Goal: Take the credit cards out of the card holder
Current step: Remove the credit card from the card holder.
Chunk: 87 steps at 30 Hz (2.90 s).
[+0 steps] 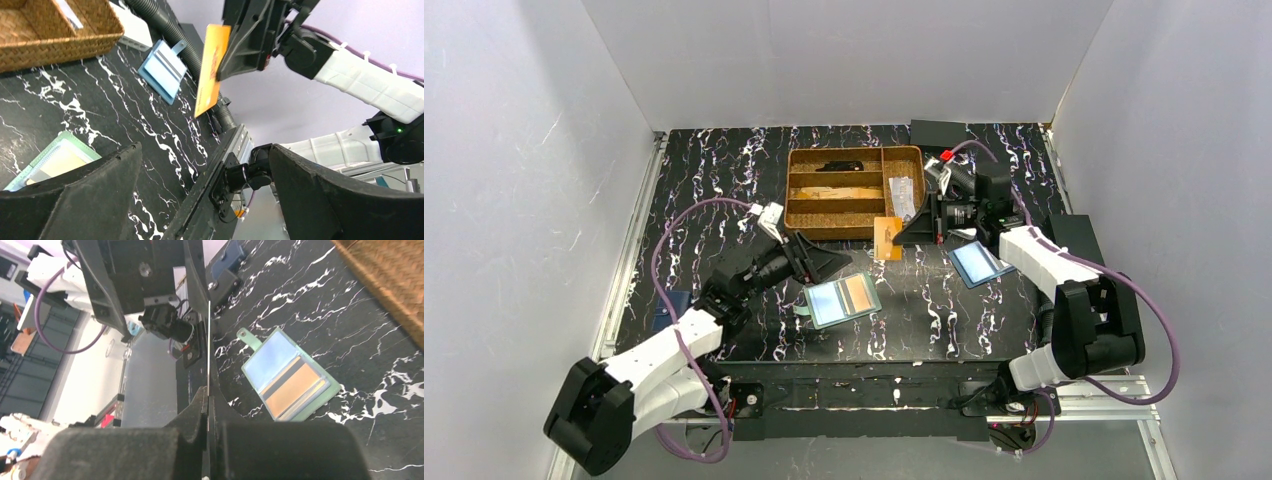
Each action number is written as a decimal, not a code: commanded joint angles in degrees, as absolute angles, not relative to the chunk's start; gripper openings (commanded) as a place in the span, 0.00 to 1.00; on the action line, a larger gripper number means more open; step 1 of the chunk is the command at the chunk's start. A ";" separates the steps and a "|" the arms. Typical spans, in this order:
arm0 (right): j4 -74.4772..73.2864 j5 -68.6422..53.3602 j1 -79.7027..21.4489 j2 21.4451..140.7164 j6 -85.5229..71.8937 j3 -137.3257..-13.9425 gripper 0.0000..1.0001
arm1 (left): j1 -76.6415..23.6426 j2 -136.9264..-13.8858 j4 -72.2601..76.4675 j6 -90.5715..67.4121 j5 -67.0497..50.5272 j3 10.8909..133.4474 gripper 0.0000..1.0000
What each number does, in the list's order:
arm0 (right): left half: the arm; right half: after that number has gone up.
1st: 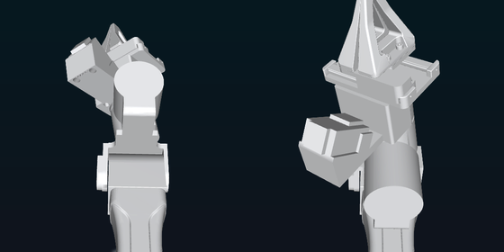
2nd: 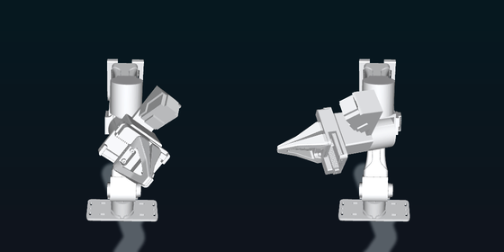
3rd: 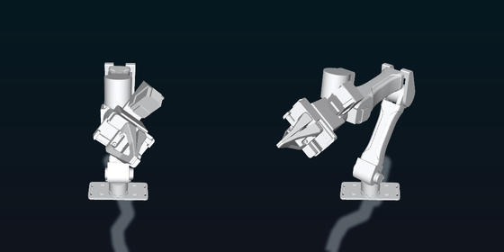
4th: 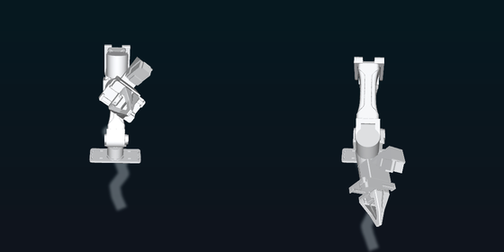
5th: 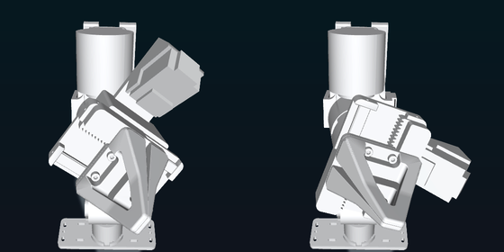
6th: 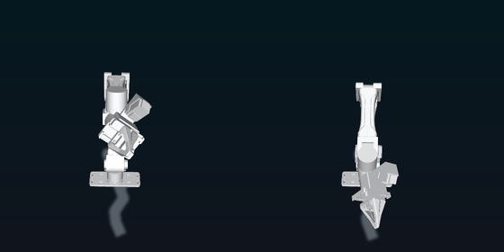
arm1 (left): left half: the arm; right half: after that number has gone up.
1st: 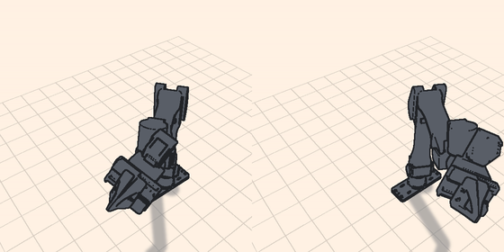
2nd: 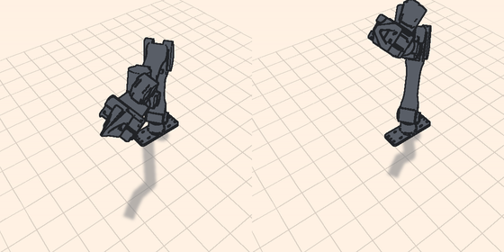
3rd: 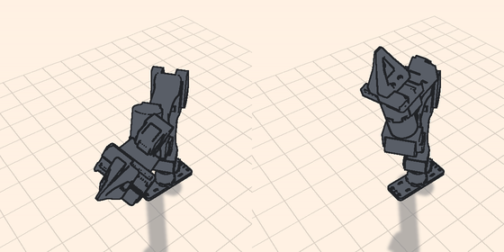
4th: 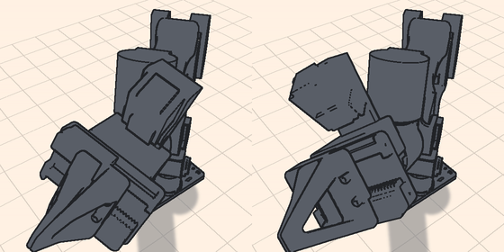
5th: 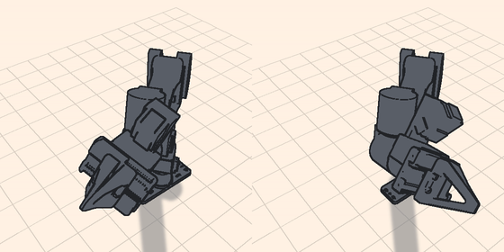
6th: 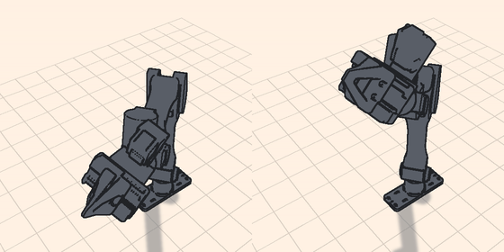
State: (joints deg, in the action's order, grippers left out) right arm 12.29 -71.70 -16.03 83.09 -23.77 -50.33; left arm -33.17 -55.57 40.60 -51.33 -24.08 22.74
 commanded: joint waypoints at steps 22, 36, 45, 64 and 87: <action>20.56 -73.98 -13.80 83.31 -40.62 -59.24 0.01 | -40.31 -69.17 49.40 -56.03 -17.94 32.82 0.98; 20.48 -75.19 -14.80 82.03 -40.41 -58.15 0.01 | -40.95 -78.18 52.08 -61.45 -20.32 39.14 0.74; 20.22 -75.32 -15.03 81.00 -39.23 -56.33 0.01 | -40.90 -79.90 53.22 -62.75 -22.21 40.52 0.57; 6.60 -78.38 -15.03 80.13 -23.68 -60.01 0.62 | -36.41 -75.02 50.40 -51.19 -39.12 36.63 0.00; -48.02 -64.25 -25.49 88.09 25.70 -79.99 0.78 | -33.82 -74.19 6.81 -23.59 -55.17 52.12 0.00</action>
